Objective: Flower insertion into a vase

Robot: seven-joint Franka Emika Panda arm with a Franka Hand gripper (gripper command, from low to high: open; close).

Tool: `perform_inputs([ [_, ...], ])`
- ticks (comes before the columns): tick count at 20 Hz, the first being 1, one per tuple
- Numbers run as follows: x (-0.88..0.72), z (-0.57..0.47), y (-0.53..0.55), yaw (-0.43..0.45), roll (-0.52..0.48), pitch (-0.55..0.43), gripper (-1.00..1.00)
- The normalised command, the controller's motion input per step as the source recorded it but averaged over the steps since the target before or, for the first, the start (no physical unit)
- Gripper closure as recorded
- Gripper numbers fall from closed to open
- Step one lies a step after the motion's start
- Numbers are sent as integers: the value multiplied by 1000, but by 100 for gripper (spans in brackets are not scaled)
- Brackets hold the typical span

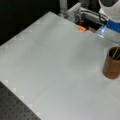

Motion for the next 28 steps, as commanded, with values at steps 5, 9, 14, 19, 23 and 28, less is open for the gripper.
perform_inputs([
  [5, 359, -160, -14, 44, -174, 73, 100],
  [9, 341, -101, -34, 54, -170, 60, 100],
  [14, 311, -125, -33, 49, -164, 45, 100],
  [19, 251, -164, 10, 3, -156, 13, 100],
  [23, 202, -125, 37, -21, -177, -20, 100],
  [28, 222, -122, 63, -22, -184, -51, -100],
])
